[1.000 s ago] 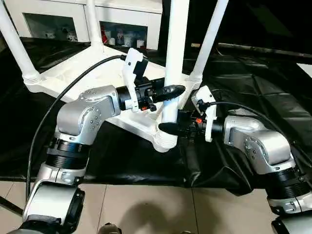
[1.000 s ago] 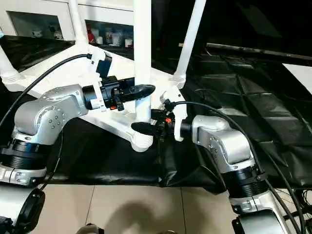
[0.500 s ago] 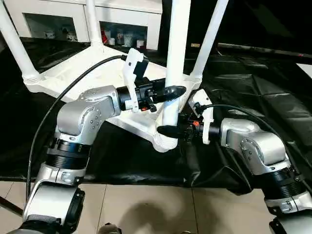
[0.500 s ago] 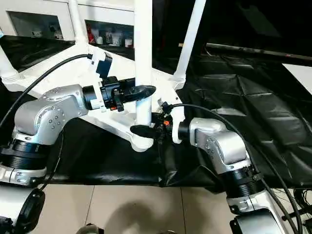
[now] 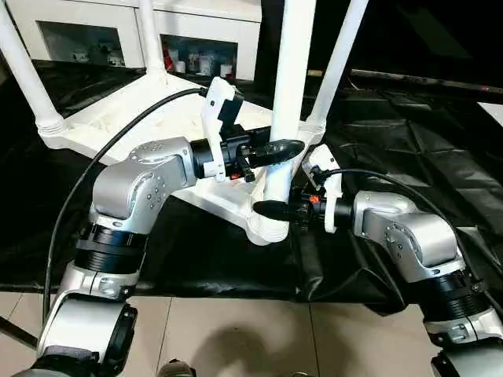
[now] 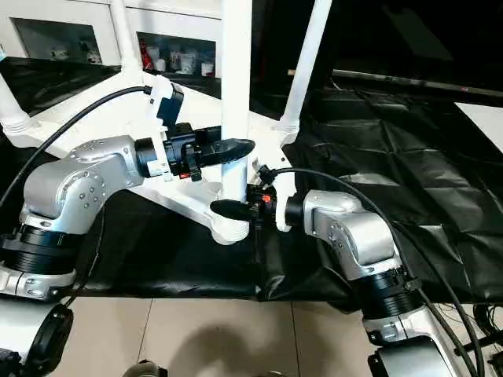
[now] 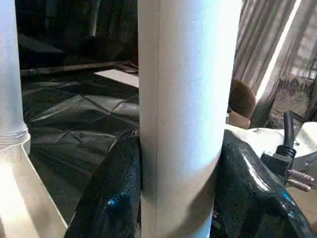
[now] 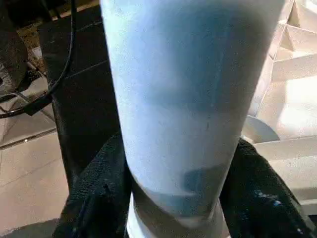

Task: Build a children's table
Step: Pick table leg

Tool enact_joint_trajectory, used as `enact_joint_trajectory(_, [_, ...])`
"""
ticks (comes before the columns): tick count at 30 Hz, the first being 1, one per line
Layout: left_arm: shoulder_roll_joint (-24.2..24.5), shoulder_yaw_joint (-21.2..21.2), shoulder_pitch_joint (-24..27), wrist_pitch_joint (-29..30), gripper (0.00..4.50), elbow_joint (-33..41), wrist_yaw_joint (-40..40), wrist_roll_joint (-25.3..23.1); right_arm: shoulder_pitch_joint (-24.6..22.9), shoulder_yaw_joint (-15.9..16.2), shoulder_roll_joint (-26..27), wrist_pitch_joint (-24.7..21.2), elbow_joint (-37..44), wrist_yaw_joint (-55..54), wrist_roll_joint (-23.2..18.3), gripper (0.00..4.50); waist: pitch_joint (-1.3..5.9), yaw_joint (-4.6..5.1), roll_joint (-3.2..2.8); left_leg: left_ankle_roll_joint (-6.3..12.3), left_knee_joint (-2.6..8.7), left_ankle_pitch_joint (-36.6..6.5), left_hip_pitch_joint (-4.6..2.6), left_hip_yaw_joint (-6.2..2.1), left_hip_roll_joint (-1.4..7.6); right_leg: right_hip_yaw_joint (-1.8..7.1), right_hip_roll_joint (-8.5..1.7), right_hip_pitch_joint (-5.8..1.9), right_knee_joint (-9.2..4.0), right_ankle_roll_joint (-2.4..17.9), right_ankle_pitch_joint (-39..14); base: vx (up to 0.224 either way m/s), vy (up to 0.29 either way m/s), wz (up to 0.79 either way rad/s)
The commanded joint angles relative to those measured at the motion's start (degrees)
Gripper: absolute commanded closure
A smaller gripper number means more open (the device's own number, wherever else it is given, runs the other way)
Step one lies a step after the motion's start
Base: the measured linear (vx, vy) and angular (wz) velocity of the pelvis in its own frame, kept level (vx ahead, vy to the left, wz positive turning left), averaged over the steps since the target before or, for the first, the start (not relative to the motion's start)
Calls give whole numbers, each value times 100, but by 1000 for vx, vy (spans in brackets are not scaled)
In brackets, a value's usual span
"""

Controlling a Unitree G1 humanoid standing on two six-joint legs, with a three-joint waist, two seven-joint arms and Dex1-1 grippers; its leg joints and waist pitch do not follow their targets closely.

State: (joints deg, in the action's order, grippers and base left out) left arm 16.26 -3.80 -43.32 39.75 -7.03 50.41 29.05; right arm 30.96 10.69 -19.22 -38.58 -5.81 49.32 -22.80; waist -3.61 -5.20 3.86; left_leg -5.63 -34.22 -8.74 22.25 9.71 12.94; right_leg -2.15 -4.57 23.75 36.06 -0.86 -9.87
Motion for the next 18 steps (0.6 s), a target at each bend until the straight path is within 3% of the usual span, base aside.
enact_joint_trajectory(1, [-49, -72, -67, 37, 268, 167, 46, 70, 5, -42, -53, 35, -59, 24, 21, 255, 443, -6, -27, -231, 379, -1163, -111, 83, -46, 126, -186, -296, -406, 988, -1150, 0, 0, 0])
enact_joint_trajectory(8, [-96, -1, -91, 50, 268, 116, -40, 80, -6, -85, -23, 112, -85, 16, 35, 261, 449, -6, -20, -219, 376, -1112, -109, 83, -45, 127, -186, -300, -397, 992, -1098, 0, 0, 0])
enact_joint_trajectory(9, [-95, 11, -96, 115, 212, 110, -11, 129, -5, -98, -11, 125, -92, 0, 33, 261, 446, -6, -18, -214, 375, -1112, -106, 85, -49, 127, -185, -301, -400, 991, -1105, 0, 0, 0])
enact_joint_trajectory(13, [-204, 249, -88, 52, 191, 102, -125, 280, 9, -243, 129, 224, -132, -187, 9, 261, 450, -4, -19, -218, 371, -1129, -103, 86, -52, 126, -192, -298, -402, 1005, -1151, 0, 0, 0])
enact_joint_trajectory(15, [-331, 427, -91, -225, 163, 31, -246, 303, 21, -361, 232, 290, -166, -315, -27, 261, 451, -1, -18, -209, 372, -1101, -103, 87, -49, 126, -185, -295, -398, 1032, -1066, 0, 0, 0])
enact_joint_trajectory(18, [-813, 1138, -182, -1048, 150, -283, -568, 663, 71, -768, 522, 349, -174, -621, -300, 261, 447, -12, 8, -185, 365, -1117, -94, 95, -59, 129, -198, -309, -421, 1094, -1046, 0, 0, 0])
